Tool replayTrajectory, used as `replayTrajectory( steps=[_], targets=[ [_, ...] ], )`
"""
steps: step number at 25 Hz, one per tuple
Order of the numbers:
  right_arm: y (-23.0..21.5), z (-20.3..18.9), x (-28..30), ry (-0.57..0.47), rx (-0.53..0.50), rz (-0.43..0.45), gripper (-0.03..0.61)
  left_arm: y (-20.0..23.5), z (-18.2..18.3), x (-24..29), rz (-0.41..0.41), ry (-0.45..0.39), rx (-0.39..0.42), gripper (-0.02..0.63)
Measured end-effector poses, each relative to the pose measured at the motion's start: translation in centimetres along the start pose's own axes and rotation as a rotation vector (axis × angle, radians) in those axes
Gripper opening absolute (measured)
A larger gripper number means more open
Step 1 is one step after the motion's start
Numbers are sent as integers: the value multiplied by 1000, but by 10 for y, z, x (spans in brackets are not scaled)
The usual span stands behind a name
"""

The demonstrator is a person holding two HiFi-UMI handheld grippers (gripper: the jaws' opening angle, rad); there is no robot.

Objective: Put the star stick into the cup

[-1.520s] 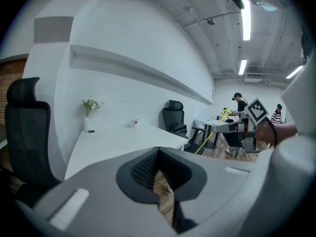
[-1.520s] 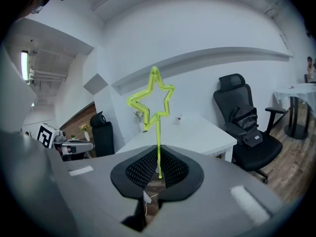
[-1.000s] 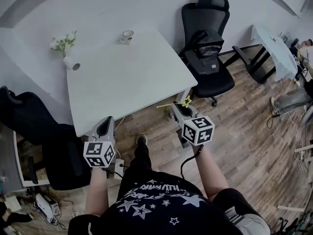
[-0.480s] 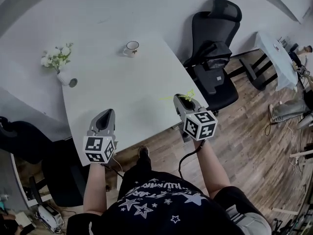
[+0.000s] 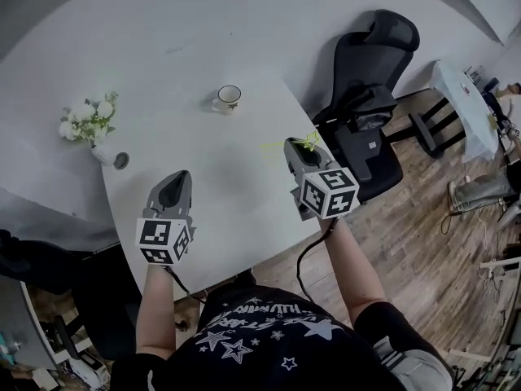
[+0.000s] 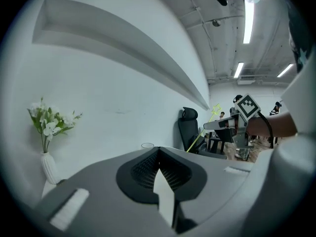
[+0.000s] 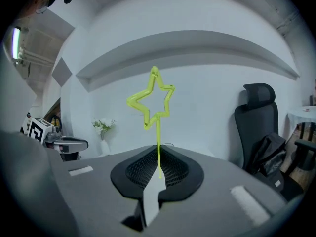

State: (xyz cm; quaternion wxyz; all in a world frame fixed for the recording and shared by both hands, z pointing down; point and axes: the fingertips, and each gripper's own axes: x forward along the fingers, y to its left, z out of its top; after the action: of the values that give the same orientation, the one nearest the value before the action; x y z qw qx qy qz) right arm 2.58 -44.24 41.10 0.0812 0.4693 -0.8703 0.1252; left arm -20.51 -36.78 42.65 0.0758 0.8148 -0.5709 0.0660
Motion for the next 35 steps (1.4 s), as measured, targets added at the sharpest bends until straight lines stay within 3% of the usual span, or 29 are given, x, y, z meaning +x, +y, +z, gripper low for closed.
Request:
replayTrajectory(
  steps=[8,17,26,35],
  targets=[
    [-12,37,87,-42,-27,12,31,39,23,55,-7,-12,18,3],
    [-17,49,162,-41,-31,20,31,79,27,99,9,13,-24,3],
    [-19,22,228,42,-67,8,32,98,0,126,-9,66,-93,3],
    [-24,-12,256,111,-33,0,32,99,-18,138,-32,98,-117,3]
  ],
)
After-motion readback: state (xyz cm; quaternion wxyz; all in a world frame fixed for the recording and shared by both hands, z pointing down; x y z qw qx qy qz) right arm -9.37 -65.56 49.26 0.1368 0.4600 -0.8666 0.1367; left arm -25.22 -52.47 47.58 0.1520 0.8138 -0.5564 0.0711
